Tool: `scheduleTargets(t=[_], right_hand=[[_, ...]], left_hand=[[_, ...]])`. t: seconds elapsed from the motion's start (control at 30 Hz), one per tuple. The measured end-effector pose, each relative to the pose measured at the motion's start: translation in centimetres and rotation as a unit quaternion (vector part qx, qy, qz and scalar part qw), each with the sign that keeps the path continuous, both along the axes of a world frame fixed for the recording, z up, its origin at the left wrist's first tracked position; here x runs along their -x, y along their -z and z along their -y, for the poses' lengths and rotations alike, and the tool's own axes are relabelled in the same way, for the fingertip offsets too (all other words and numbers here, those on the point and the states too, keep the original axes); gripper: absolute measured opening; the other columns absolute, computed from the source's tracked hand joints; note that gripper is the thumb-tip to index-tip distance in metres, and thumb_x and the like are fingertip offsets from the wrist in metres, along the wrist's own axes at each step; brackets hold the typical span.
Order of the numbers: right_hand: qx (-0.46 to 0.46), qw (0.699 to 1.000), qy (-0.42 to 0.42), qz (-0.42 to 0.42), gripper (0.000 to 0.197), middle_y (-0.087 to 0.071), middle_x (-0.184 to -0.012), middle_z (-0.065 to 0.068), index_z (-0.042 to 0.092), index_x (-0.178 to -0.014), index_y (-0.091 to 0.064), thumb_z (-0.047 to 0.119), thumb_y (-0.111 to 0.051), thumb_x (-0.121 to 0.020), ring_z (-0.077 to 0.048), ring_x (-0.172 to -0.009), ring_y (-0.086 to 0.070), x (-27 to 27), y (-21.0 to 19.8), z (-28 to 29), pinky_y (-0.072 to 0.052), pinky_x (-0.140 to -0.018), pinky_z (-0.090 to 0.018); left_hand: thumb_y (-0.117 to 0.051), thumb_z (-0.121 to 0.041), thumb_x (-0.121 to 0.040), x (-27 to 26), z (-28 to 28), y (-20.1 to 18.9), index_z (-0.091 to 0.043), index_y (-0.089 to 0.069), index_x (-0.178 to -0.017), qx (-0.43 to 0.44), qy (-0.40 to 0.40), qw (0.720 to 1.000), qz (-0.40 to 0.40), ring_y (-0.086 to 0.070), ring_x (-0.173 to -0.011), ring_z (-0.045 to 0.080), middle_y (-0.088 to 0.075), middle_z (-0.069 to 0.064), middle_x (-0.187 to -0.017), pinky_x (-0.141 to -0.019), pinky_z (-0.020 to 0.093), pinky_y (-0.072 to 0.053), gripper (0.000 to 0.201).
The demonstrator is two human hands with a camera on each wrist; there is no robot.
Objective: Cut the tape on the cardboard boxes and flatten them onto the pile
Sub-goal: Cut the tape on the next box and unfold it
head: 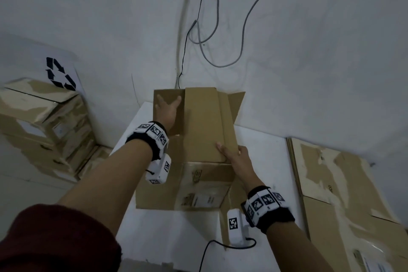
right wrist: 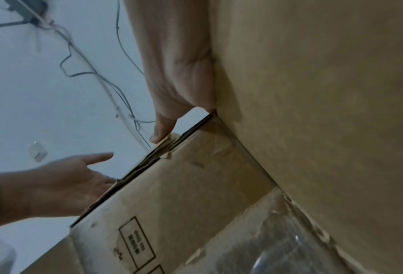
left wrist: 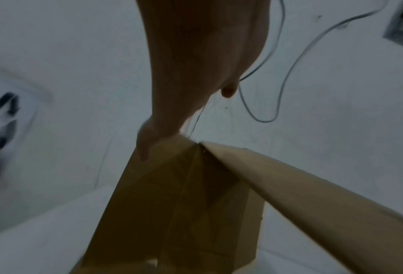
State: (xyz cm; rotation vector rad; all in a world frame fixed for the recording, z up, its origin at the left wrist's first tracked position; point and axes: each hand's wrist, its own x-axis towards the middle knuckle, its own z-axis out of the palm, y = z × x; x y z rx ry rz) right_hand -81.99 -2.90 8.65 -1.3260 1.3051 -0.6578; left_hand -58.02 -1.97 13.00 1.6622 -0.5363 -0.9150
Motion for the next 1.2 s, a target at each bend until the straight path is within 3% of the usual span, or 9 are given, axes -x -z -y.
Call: scheduleTargets(t=[0.1, 0.23, 0.43, 0.6, 0.73, 0.87, 0.97, 1.03, 1.2], right_hand=[[0.016, 1.000, 0.002, -0.027, 0.085, -0.053, -0.122, -0.005, 0.023, -0.124, -0.025, 0.059, -0.079, -0.070, -0.018, -0.107, -0.058, -1.2, 0.2, 2.1, -0.049, -0.095, -0.034], [0.051, 0.988, -0.047, -0.134, 0.097, -0.049, -0.137, -0.011, 0.018, -0.133, -0.030, 0.078, -0.067, -0.066, -0.025, -0.119, -0.053, -3.3, 0.5, 4.8, -0.045, -0.103, -0.041], [0.037, 0.933, -0.213, -0.288, 0.126, -0.021, -0.158, -0.010, 0.014, -0.153, -0.014, 0.090, -0.054, -0.062, -0.030, -0.141, -0.033, -4.2, -0.2, 7.7, -0.033, -0.114, -0.045], [-0.003, 0.891, -0.288, -0.351, 0.085, -0.058, -0.131, -0.008, 0.010, -0.133, -0.048, 0.051, -0.083, -0.068, -0.027, -0.119, -0.056, -3.6, 4.9, 7.3, -0.049, -0.099, -0.040], [-0.008, 0.903, -0.206, -0.377, 0.036, -0.066, -0.108, -0.010, 0.007, -0.114, -0.058, 0.032, -0.064, -0.090, -0.029, -0.104, -0.063, -3.2, 9.8, 3.7, -0.046, -0.081, -0.028], [-0.048, 0.983, 0.038, -0.172, 0.019, -0.065, -0.091, -0.016, 0.004, -0.085, -0.048, 0.006, -0.066, -0.089, -0.031, -0.091, -0.064, -2.4, 12.1, 1.9, -0.048, -0.082, -0.029], [0.032, 0.976, 0.176, -0.127, 0.082, -0.040, -0.143, -0.016, 0.005, -0.138, -0.034, 0.013, -0.084, -0.073, -0.025, -0.129, -0.043, -2.0, 15.1, 0.7, -0.033, -0.113, -0.032], [0.109, 0.943, 0.227, -0.217, 0.112, -0.026, -0.149, -0.015, 0.012, -0.149, -0.023, 0.025, -0.091, -0.061, -0.028, -0.135, -0.031, -1.8, 17.4, 0.2, -0.028, -0.115, -0.044], [0.280, 0.899, 0.037, -0.335, 0.063, -0.028, -0.158, -0.006, 0.024, -0.149, -0.036, 0.023, -0.062, -0.092, -0.025, -0.144, -0.027, -2.4, 20.0, -0.8, -0.023, -0.116, -0.053]], left_hand=[[-0.050, -0.072, -0.082, 1.0, -0.9, 0.6, -0.012, -0.003, -0.154, -0.097, 0.272, 0.957, 0.033, -0.009, -0.148, 0.025, -0.004, 0.005, -0.161, -0.120, 0.042, -0.010, 0.104], [-0.068, -0.061, -0.075, 2.7, -2.3, 3.8, -0.015, 0.029, -0.145, -0.249, 0.385, 0.862, 0.215, -0.020, -0.144, 0.032, -0.011, 0.018, -0.158, -0.116, 0.041, -0.024, 0.128], [-0.059, -0.043, -0.090, 1.7, -1.3, 10.2, -0.024, 0.013, -0.151, -0.116, 0.259, 0.912, 0.295, -0.038, -0.130, 0.037, -0.030, 0.021, -0.149, -0.107, 0.045, -0.035, 0.097], [-0.052, -0.036, -0.096, -0.2, -2.9, 16.1, -0.029, -0.011, -0.153, -0.095, 0.215, 0.949, 0.210, -0.047, -0.129, 0.031, -0.046, 0.013, -0.144, -0.107, 0.041, -0.038, 0.071], [-0.042, -0.023, -0.102, 0.5, -4.6, 19.6, -0.011, -0.026, -0.150, -0.123, 0.190, 0.960, 0.162, -0.054, -0.114, 0.024, -0.054, 0.006, -0.129, -0.094, 0.030, -0.040, 0.053], [-0.059, -0.016, -0.092, 0.4, -5.9, 21.5, 0.002, -0.060, -0.086, -0.150, 0.044, 0.976, 0.153, -0.059, -0.082, 0.028, -0.060, 0.018, -0.084, -0.074, 0.034, -0.045, 0.020], [-0.076, -0.017, -0.068, 1.1, -7.0, 20.4, 0.006, -0.038, -0.133, -0.177, -0.146, 0.958, 0.169, -0.045, -0.121, 0.030, -0.047, 0.021, -0.130, -0.103, 0.032, -0.040, 0.079], [-0.060, -0.013, -0.061, 1.9, -7.2, 19.5, 0.019, -0.022, -0.134, -0.251, -0.133, 0.942, 0.181, -0.026, -0.138, 0.038, -0.025, 0.027, -0.147, -0.115, 0.047, -0.025, 0.089], [-0.038, -0.030, -0.096, 2.4, -7.8, 24.3, -0.018, -0.022, -0.152, -0.150, 0.130, 0.878, 0.435, -0.014, -0.146, 0.032, -0.017, 0.011, -0.159, -0.115, 0.057, -0.015, 0.060]])
